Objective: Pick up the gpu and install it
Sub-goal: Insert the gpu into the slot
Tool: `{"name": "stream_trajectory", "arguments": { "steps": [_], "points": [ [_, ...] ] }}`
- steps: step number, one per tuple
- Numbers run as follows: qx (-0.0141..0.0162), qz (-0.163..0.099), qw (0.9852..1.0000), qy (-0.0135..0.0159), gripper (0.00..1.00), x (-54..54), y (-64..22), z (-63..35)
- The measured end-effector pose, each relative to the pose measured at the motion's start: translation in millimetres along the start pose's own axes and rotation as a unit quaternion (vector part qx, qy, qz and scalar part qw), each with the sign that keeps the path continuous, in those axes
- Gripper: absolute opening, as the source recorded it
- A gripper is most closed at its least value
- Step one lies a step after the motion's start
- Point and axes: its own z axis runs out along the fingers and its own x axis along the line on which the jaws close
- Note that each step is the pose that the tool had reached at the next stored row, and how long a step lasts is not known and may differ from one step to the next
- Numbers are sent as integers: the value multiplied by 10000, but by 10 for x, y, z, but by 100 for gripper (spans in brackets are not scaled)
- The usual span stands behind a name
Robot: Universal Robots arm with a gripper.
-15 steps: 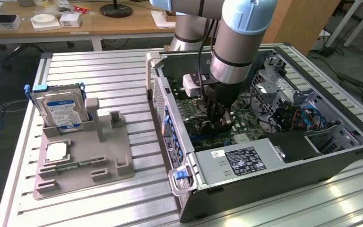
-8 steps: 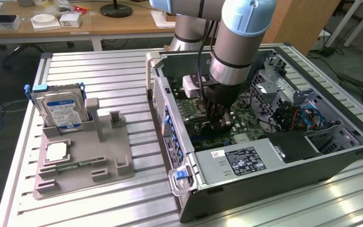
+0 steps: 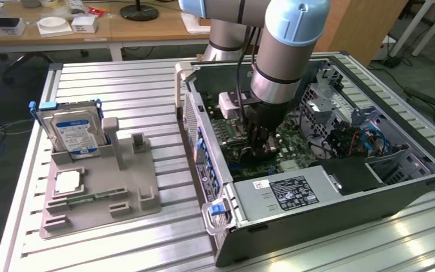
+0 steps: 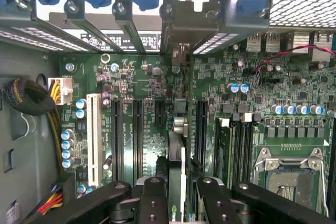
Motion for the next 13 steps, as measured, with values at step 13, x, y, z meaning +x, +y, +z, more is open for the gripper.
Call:
{"name": "stream_trajectory", "arguments": {
  "steps": [13],
  "points": [
    [1,1,10000,-2,26,0,1,2]
  ]
}}
